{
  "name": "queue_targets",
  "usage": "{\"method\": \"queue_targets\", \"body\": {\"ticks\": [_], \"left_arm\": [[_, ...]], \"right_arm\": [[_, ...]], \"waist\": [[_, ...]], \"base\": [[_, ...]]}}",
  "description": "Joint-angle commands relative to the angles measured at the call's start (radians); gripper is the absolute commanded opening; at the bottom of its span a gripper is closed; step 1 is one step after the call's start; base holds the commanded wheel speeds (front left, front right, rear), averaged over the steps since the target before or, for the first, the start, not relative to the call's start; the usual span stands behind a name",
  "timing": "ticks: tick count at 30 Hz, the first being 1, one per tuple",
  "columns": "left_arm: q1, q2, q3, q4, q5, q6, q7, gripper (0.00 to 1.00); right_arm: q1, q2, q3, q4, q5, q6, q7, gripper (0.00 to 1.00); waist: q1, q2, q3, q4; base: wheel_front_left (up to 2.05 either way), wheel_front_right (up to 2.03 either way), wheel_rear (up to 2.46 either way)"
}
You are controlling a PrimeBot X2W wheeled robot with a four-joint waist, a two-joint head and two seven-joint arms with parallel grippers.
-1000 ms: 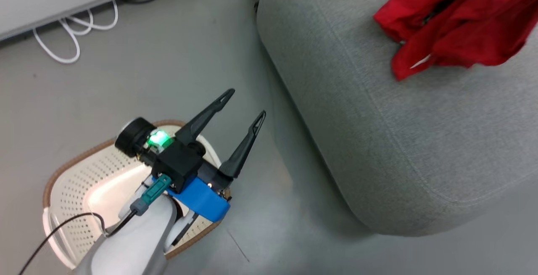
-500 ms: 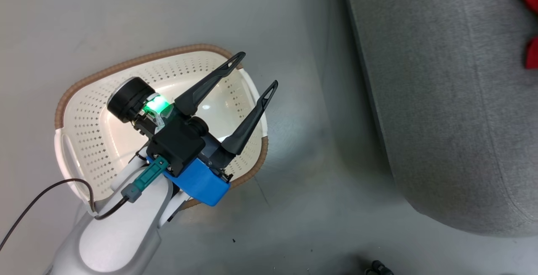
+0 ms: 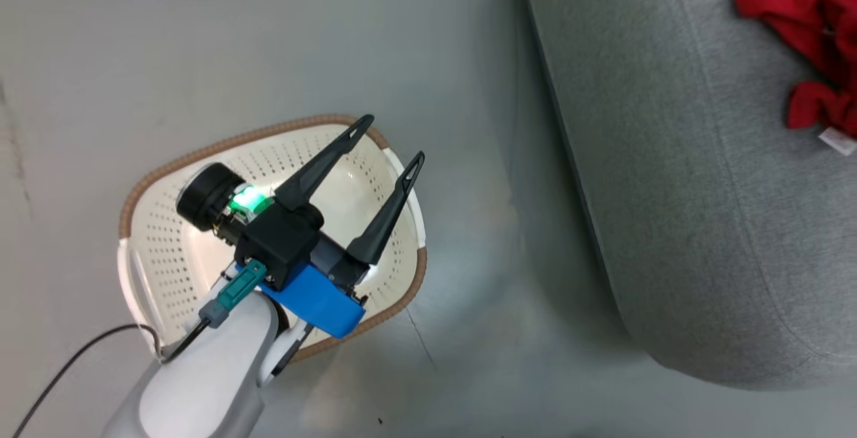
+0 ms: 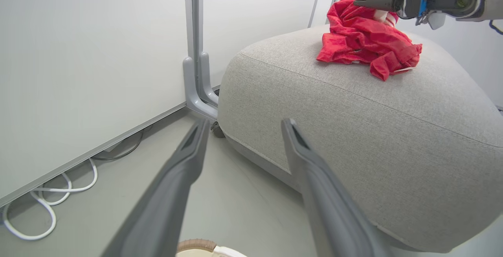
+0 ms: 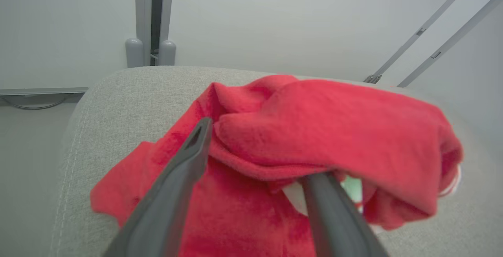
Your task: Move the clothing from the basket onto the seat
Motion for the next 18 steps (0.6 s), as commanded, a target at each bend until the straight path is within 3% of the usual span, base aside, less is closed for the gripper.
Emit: {"method": "queue_targets", "body": {"ticks": [1,11,18], "left_arm": [[0.021,-0.005,0.014,0.004,-0.006,0.008,-0.004,1.0],[0.21,-0.082,0.112,0.049,-0.054,0.015,-0.004,1.0],[0.329,-0.125,0.188,0.095,-0.057,0.008,-0.004,1.0]], "right_arm": [[0.029,0.003,0.015,0.003,0.001,-0.001,-0.007,1.0],[0.183,0.009,0.14,-0.037,0.043,-0.001,0.001,1.0],[0.365,0.009,0.199,-0.161,0.102,-0.001,0.011,1.0]], "waist": [[-0.0001,-0.0001,-0.065,0.002],[-0.0001,-0.0001,-0.323,0.036],[-0.0001,-0.0001,-0.481,0.096]], "base": [[0.0,0.0,0.0],[0.0,0.0,0.0],[0.0,0.0,0.0]]}}
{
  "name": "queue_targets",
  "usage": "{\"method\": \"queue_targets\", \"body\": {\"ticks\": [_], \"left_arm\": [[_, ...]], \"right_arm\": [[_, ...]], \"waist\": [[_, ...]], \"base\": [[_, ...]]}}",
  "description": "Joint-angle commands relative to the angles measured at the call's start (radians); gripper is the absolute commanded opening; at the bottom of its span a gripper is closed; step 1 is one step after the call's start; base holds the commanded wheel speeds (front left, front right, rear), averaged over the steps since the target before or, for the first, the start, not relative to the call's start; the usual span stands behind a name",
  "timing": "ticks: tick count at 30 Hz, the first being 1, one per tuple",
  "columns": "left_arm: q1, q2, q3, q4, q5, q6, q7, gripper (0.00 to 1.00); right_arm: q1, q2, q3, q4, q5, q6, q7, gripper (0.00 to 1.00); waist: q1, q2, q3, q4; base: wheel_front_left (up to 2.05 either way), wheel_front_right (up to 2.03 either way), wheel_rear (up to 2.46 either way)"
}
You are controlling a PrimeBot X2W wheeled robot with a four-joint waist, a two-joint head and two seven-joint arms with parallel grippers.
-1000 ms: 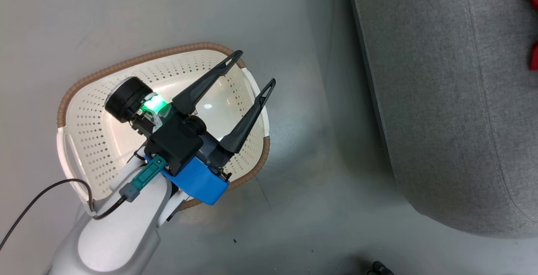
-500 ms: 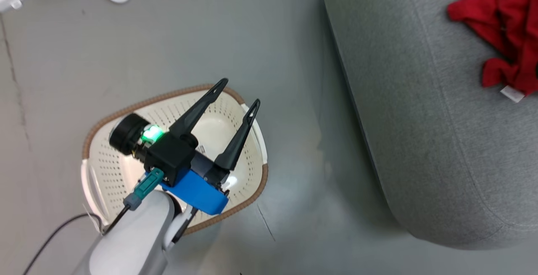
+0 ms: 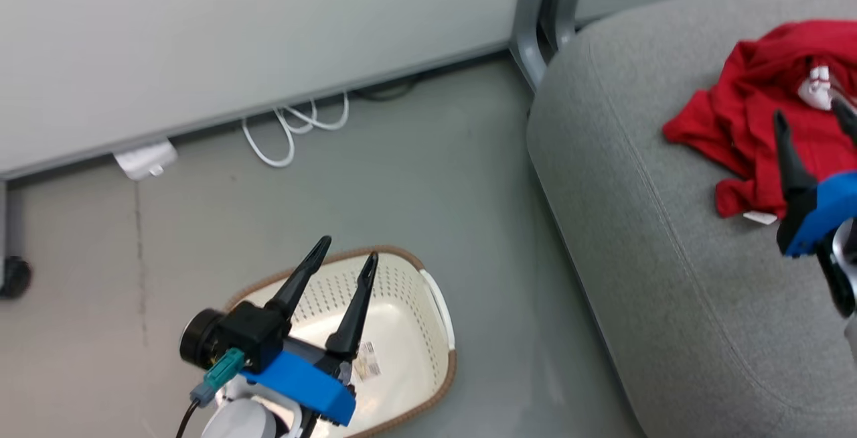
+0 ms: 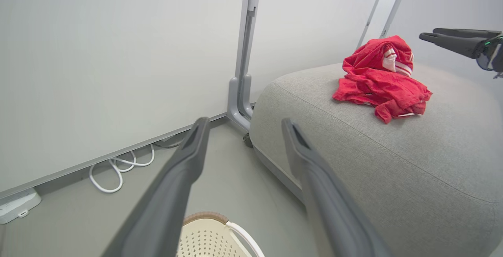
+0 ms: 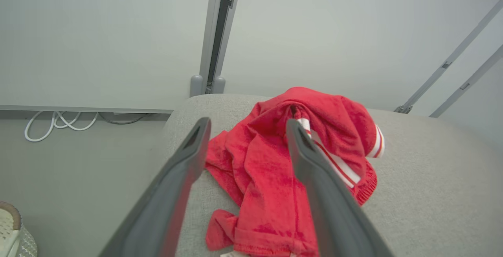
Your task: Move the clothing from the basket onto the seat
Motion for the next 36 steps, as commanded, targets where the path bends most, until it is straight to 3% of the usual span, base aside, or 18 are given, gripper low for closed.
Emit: {"method": "queue_targets", "body": {"ticks": [1,9,20,26,36], "left_arm": [[0.03,-0.002,0.02,0.009,0.001,0.0,-0.003,1.0],[0.117,-0.034,0.121,0.019,-0.004,-0.012,-0.003,1.0],[0.161,-0.05,0.223,0.051,0.048,0.0,-0.003,1.0],[0.183,-0.06,0.283,0.054,0.058,0.005,-0.003,1.0],[0.19,-0.08,0.322,0.065,0.083,-0.01,-0.003,1.0]], "right_arm": [[0.053,0.005,0.002,-0.035,0.012,-0.001,0.0,1.0],[0.296,0.091,-0.02,-0.287,0.05,-0.001,0.027,1.0],[0.556,0.274,-0.128,-0.555,-0.078,-0.001,0.061,1.0],[0.629,0.361,-0.15,-0.617,-0.101,-0.001,0.085,1.0],[0.653,0.392,-0.15,-0.64,-0.121,-0.001,0.102,1.0]], "waist": [[0.0004,0.0,-0.097,0.058],[0.0004,0.0,-0.174,0.127],[0.0004,0.0,-0.198,0.214],[0.0004,0.0,-0.201,0.222],[0.0004,0.0,-0.19,0.218]], "base": [[0.0,0.0,0.0],[0.0,0.0,0.0],[0.0,0.0,0.0],[0.0,0.0,0.0],[0.0,0.0,0.0]]}}
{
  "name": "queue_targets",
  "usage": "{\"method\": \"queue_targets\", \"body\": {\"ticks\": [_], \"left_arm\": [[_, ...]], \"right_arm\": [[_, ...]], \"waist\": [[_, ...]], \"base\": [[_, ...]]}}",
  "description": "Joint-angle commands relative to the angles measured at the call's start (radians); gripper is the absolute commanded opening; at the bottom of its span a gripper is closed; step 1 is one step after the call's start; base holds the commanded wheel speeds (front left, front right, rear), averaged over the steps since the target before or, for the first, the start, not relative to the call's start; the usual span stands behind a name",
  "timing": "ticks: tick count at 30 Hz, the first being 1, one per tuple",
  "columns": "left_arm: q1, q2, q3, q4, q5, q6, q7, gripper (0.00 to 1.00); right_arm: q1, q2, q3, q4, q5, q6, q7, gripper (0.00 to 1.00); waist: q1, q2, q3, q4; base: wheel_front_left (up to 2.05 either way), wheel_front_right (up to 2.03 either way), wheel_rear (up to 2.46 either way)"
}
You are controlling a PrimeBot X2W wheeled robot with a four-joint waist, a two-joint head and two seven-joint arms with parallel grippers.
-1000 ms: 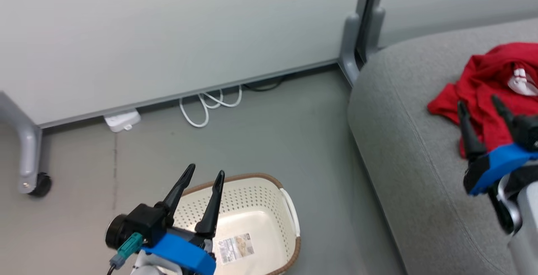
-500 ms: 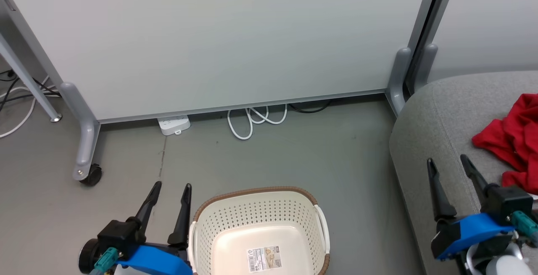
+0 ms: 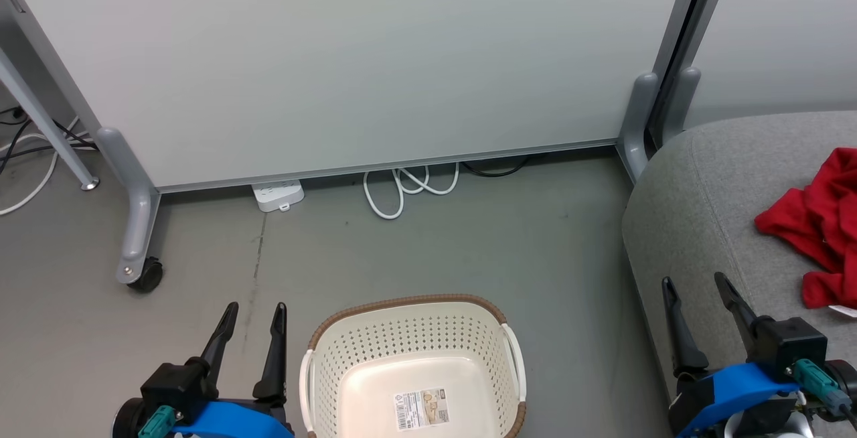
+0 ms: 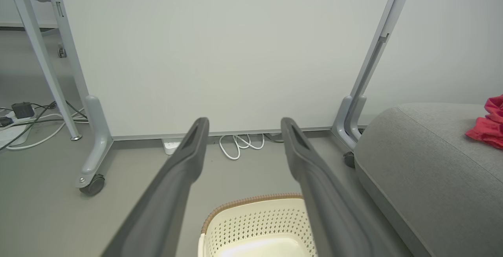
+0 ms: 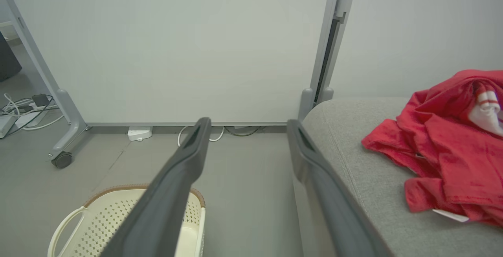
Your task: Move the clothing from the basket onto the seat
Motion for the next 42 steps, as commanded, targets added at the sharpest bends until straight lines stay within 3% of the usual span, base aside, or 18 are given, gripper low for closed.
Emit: {"method": "queue_targets", "body": {"ticks": [1,14,15,21,42], "left_arm": [[0.003,-0.002,0.007,0.004,0.01,-0.007,-0.003,1.0],[-0.005,-0.011,0.022,0.019,0.019,-0.02,-0.003,1.0],[-0.001,-0.015,0.017,0.018,0.016,-0.017,0.0,0.0],[0.026,-0.025,0.018,0.066,0.007,-0.017,0.009,0.0],[0.02,-0.024,0.077,0.02,-0.365,-0.021,0.108,0.0]], "right_arm": [[0.017,0.006,-0.002,-0.008,-0.007,-0.001,0.004,1.0],[0.023,0.013,0.0,-0.01,-0.005,-0.001,0.006,1.0],[0.012,0.009,0.0,-0.01,-0.004,0.0,0.007,0.0],[0.019,0.01,-0.001,0.047,0.008,0.0,0.011,0.0],[-0.013,0.011,-0.012,0.077,0.439,0.0,0.043,0.0]], "waist": [[-0.0001,0.0,0.0,0.001],[-0.0001,0.0,-0.003,0.002],[0.0,0.0,-0.004,0.002],[0.0,0.0,-0.004,0.002],[0.0,0.0,-0.007,-0.005]], "base": [[0.0,0.0,0.0],[0.0,0.0,0.0],[0.0,0.0,0.0],[0.0,0.0,0.0],[0.0,0.0,0.0]]}}
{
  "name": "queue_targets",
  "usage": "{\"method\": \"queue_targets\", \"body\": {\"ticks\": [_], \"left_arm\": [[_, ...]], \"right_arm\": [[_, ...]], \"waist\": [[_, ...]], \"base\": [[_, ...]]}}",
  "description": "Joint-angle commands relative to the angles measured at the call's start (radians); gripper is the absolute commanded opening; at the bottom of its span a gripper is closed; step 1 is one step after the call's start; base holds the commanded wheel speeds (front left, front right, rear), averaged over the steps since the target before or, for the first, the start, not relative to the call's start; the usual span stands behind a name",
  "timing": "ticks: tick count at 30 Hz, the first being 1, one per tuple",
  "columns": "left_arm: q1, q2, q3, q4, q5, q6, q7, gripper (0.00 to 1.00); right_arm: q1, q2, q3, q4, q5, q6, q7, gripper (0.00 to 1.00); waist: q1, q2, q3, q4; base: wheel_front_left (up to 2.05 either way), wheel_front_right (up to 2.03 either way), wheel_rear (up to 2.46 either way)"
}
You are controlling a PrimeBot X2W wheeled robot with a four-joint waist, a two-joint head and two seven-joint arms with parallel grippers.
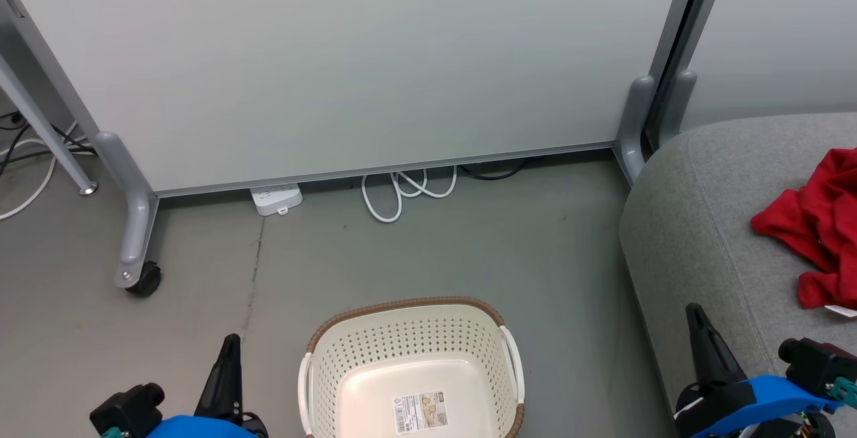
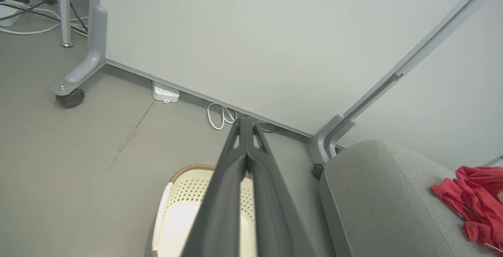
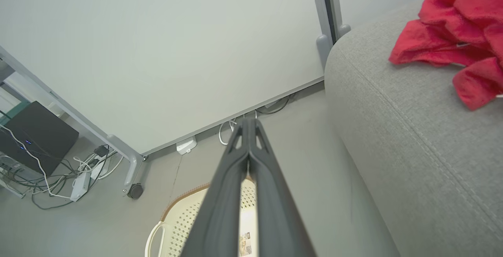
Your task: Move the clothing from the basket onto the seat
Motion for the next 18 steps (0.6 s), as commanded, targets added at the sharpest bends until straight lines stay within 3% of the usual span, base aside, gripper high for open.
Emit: {"method": "queue_targets", "body": {"ticks": [1,18], "left_arm": [[-0.02,0.003,0.012,-0.02,-0.037,-0.004,0.007,0.0],[-0.024,0.004,0.049,-0.051,-0.277,-0.007,0.071,0.0]], "right_arm": [[-0.03,-0.001,-0.003,-0.008,0.045,0.0,0.001,0.0],[-0.052,0.0,-0.009,0.012,0.322,0.0,0.022,0.0]], "waist": [[0.0,0.0,0.0,0.0],[0.0,0.0,-0.002,-0.006]], "base": [[0.0,0.0,0.0],[0.0,0.0,0.0]]}}
